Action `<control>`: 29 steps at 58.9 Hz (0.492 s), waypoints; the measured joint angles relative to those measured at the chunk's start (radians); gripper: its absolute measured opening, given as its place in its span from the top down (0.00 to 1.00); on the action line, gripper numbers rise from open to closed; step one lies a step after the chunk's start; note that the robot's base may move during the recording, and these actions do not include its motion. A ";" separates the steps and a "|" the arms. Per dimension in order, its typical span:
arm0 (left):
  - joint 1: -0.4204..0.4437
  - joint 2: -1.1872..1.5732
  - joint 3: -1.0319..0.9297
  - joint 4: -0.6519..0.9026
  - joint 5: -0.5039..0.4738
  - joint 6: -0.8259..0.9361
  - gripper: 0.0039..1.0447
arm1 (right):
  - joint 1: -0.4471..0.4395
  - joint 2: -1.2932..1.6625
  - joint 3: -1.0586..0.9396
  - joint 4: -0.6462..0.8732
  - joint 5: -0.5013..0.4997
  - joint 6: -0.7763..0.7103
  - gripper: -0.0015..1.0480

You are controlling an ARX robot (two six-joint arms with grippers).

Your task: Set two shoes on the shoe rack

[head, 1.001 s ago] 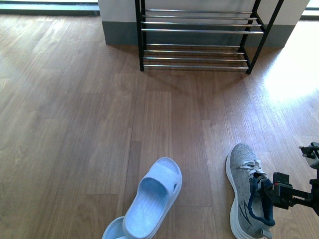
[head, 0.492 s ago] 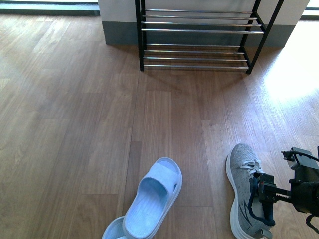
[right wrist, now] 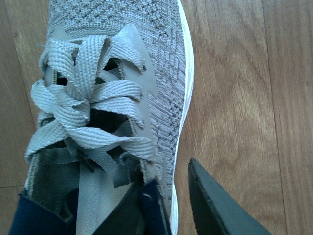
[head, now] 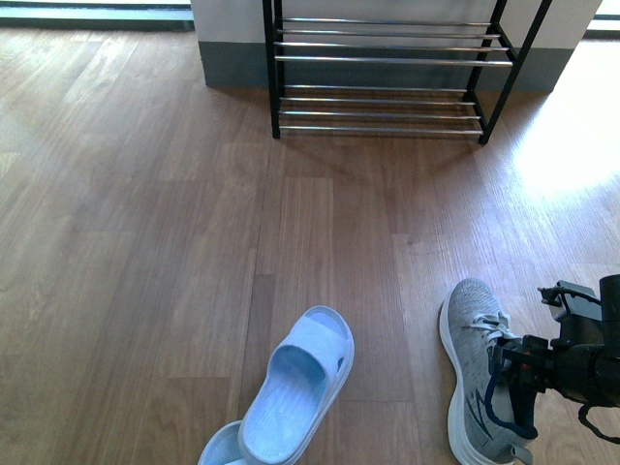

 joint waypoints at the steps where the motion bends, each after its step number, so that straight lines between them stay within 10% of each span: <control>1: 0.000 0.000 0.000 0.000 0.000 0.000 0.99 | 0.002 0.000 0.000 0.000 -0.001 0.001 0.86; 7: 0.000 0.000 0.000 0.000 0.000 0.000 0.99 | 0.013 -0.003 -0.007 -0.001 -0.002 0.008 0.99; 29: 0.000 0.000 0.000 0.000 0.000 0.000 0.99 | 0.052 -0.258 -0.192 -0.012 0.076 0.026 0.99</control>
